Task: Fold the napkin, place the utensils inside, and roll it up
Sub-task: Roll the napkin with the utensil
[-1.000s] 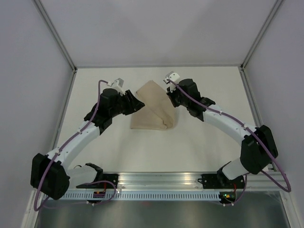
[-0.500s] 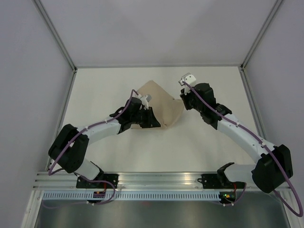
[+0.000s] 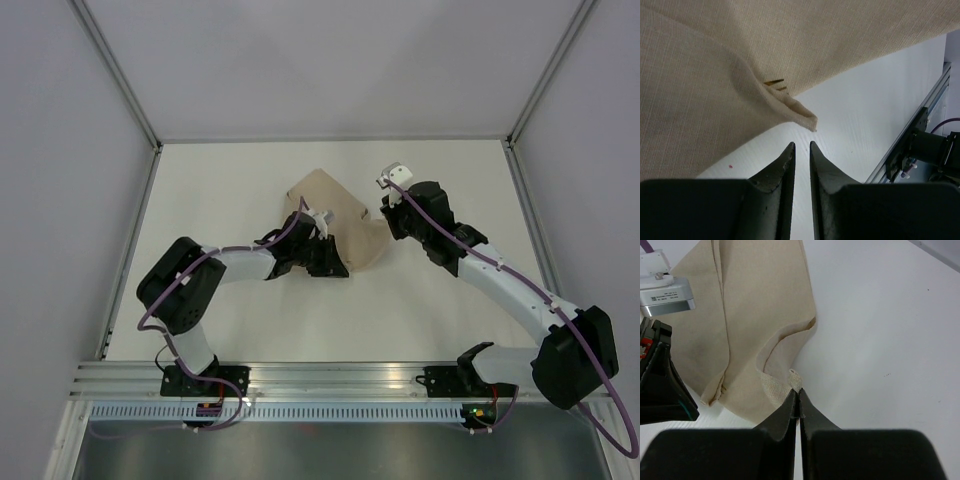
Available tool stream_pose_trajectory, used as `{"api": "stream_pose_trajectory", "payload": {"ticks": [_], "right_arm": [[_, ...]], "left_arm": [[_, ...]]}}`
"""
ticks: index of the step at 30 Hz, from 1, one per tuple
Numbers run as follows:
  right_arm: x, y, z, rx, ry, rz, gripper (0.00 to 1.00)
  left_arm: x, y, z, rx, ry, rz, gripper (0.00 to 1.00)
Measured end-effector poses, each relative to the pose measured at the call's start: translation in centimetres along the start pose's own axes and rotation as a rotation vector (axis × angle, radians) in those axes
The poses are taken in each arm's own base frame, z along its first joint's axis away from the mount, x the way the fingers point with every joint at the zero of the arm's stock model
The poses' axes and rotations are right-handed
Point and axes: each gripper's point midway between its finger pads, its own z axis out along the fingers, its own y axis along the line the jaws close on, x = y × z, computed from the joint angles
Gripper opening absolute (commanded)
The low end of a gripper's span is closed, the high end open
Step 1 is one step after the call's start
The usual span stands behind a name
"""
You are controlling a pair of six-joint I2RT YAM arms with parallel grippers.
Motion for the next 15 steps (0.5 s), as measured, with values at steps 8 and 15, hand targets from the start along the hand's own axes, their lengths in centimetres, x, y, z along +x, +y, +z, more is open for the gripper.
{"api": "stream_pose_trajectory", "payload": {"ticks": [8,15], "right_arm": [[0.1,0.0,-0.2,-0.001,0.001,0.000,0.06],[-0.1,0.2,-0.5,-0.011,-0.007,-0.003,0.06]], "left_arm": [[-1.7,-0.6,1.7,0.025,-0.020,-0.007,0.22],[-2.7,-0.6,2.9,0.026,-0.023,-0.020,0.21]]}}
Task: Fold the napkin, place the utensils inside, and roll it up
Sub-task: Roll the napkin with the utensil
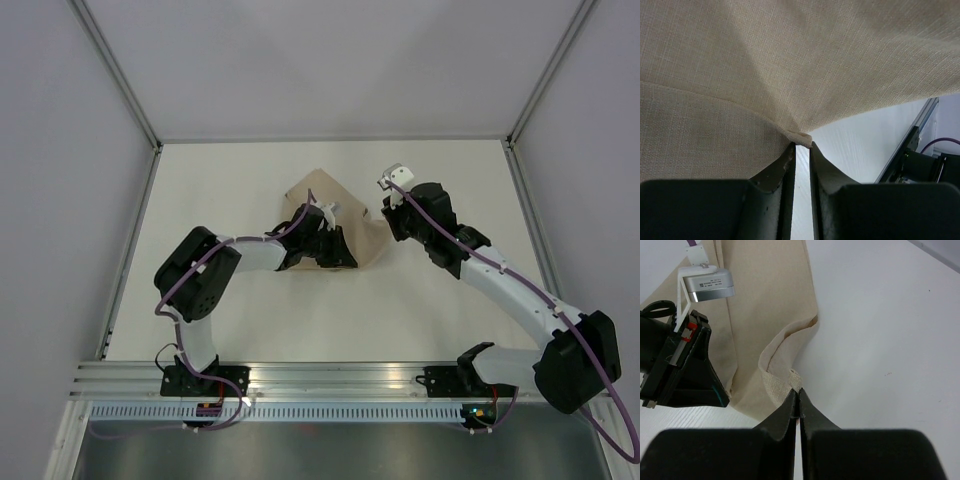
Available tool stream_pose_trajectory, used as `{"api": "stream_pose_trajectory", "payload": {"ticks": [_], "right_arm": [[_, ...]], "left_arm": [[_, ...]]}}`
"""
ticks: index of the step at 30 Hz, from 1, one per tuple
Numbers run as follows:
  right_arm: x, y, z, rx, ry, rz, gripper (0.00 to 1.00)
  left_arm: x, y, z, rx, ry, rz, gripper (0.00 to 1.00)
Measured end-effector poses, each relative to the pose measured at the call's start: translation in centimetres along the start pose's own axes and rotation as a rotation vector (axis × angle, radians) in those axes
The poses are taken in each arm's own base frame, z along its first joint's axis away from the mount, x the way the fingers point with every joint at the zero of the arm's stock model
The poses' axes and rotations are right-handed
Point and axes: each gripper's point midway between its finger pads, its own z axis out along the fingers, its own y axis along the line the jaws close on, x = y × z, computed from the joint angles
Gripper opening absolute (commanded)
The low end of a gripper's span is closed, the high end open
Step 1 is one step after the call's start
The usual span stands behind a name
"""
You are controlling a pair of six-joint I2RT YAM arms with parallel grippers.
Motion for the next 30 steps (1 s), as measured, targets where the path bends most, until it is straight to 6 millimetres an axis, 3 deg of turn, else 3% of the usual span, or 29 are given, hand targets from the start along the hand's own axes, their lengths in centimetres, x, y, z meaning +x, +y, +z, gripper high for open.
{"api": "stream_pose_trajectory", "payload": {"ticks": [10,21,30], "right_arm": [[0.9,0.4,-0.1,-0.023,0.023,-0.005,0.06],[1.1,0.6,-0.2,-0.030,0.031,-0.005,0.07],[0.8,1.1,-0.4,-0.060,0.034,-0.002,0.07]], "left_arm": [[-1.0,-0.5,0.6,0.012,-0.012,0.007,0.22],[-0.9,-0.2,1.1,0.008,-0.006,0.004,0.24],[-3.2,-2.7,-1.2,0.033,-0.086,0.039,0.23]]}}
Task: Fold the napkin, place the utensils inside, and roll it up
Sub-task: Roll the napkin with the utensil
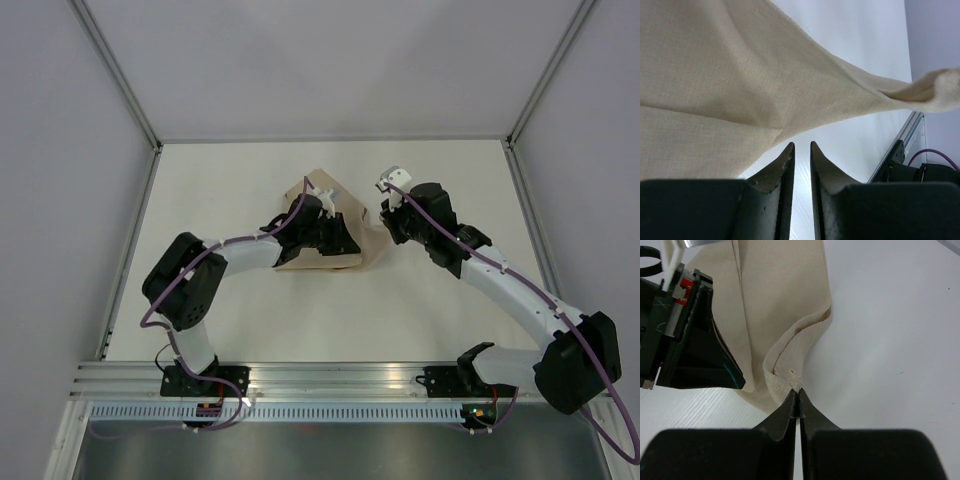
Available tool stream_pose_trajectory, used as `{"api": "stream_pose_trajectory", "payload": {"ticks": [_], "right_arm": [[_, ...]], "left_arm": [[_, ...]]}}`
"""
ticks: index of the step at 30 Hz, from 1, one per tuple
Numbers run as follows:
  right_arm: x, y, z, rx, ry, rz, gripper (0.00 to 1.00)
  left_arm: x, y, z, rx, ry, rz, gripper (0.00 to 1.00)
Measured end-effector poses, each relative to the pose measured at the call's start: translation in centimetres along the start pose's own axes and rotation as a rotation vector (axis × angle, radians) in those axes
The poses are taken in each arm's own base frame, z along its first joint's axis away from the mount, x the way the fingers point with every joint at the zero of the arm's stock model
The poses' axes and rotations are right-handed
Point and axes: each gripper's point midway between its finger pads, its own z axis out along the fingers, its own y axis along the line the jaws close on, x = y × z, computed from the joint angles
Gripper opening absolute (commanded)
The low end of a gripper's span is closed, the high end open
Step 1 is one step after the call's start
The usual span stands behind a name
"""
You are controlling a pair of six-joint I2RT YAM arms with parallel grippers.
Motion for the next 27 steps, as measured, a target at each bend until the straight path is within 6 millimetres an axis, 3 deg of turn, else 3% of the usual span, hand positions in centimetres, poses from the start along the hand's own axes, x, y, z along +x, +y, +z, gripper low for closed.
{"api": "stream_pose_trajectory", "payload": {"ticks": [7,13,15,19,23,27], "right_arm": [[-3.8,1.4,0.2,-0.030,-0.060,-0.004,0.07],[-6.0,5.2,1.5,-0.088,-0.071,-0.052,0.07],[-5.7,6.6,2.3,-0.105,-0.051,-0.071,0.07],[-3.2,9.0,4.5,-0.130,0.033,-0.117,0.07],[-0.8,10.5,6.3,-0.139,0.106,-0.168,0.07],[0.3,11.5,7.6,-0.139,0.142,-0.214,0.07]], "left_arm": [[-3.2,-0.6,-5.4,-0.091,-0.189,-0.008,0.25],[-5.9,2.4,-11.2,-0.197,-0.359,-0.104,0.30],[-6.5,3.0,-12.3,-0.222,-0.385,-0.121,0.31],[-6.7,3.1,-13.4,-0.241,-0.403,-0.128,0.32],[-6.5,3.2,-14.1,-0.254,-0.407,-0.133,0.33],[-6.6,3.3,-14.7,-0.260,-0.415,-0.137,0.34]]}}
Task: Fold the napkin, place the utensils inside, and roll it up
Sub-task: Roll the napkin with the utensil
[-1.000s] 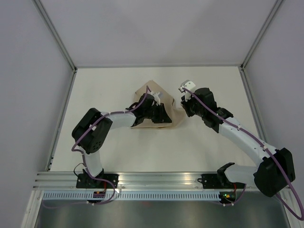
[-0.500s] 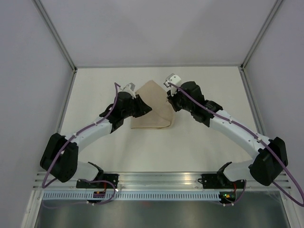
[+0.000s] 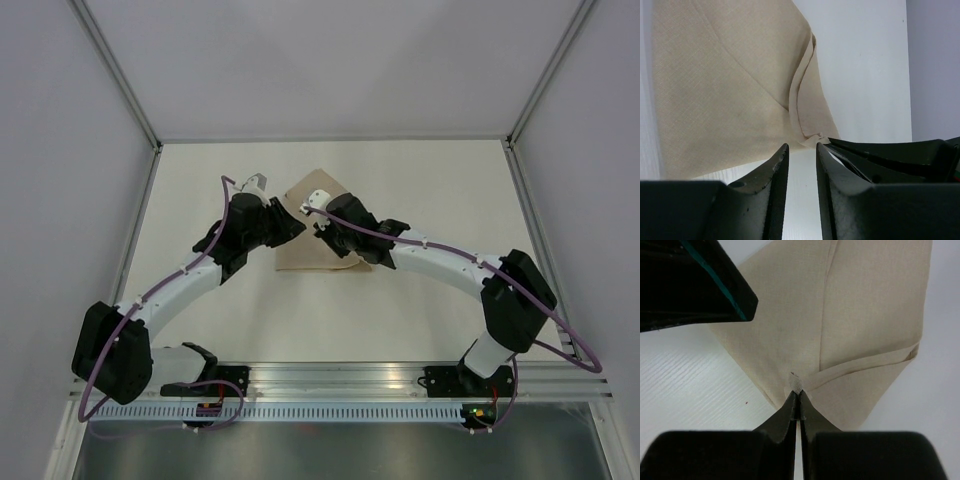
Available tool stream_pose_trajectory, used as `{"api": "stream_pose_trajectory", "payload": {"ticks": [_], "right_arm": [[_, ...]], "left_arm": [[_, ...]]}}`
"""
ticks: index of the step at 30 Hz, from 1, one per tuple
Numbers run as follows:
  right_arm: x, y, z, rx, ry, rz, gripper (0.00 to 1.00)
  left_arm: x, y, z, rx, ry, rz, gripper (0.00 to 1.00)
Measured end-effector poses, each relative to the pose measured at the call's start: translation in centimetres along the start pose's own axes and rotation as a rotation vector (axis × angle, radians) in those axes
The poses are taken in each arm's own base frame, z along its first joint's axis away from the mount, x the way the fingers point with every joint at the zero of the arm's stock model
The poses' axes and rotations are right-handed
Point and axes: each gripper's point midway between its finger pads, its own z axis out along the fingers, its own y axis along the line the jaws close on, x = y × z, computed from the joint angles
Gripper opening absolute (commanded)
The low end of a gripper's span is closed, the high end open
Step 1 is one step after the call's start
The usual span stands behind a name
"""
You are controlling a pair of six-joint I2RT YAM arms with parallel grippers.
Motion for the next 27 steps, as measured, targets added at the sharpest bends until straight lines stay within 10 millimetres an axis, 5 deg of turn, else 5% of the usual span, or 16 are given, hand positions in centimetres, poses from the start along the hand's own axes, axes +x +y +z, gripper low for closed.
{"api": "stream_pose_trajectory", "payload": {"ticks": [6,16,27], "right_arm": [[-0.4,0.5,0.9,0.012,0.004,-0.047,0.07],[-1.7,-0.6,0.7,0.065,-0.036,-0.039,0.07],[-7.7,-1.4,-1.2,0.073,-0.154,-0.011,0.07]], "left_arm": [[0.2,0.4,-0.2,-0.005,0.004,-0.006,0.26],[6.4,4.6,-0.7,-0.004,0.085,-0.084,0.16],[6.0,4.1,-0.7,0.015,0.065,-0.107,0.15]]}}
